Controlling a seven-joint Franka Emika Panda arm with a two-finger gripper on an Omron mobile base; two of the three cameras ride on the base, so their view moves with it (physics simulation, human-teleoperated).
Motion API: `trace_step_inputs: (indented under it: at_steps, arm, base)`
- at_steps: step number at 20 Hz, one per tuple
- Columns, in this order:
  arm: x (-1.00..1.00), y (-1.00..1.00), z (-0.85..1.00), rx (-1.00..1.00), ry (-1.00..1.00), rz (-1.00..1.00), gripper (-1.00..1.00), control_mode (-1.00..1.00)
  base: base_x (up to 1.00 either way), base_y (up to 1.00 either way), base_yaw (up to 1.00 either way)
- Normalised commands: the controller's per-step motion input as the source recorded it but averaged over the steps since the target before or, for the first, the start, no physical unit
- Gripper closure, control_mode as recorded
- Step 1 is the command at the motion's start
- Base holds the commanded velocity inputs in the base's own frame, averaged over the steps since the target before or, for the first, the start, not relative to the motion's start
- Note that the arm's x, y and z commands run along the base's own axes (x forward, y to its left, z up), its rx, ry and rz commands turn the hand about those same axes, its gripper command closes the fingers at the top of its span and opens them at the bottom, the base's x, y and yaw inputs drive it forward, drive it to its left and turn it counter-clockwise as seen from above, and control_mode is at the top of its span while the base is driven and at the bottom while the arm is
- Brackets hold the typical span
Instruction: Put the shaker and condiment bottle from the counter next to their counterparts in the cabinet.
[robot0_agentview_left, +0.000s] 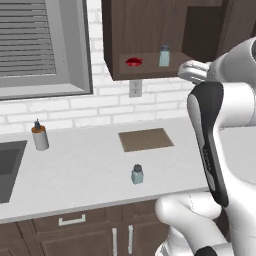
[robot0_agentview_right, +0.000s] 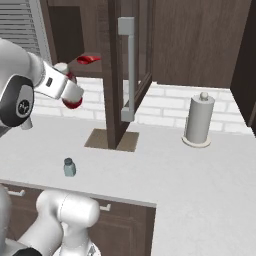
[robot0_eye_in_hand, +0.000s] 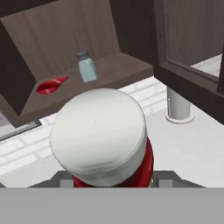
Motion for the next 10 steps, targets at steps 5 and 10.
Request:
trace_step_inputs:
  at_steps: [5,10]
  arm:
    - [0.19,0.13,0.11,-0.05,-0.03,0.15,1.0,-1.0]
    - [0.27,0.14,0.17,0.01,0.01,0.1,1.0,-1.0]
  base:
    - [0.0,0.0,0.0]
    - [0.0,0.0,0.0]
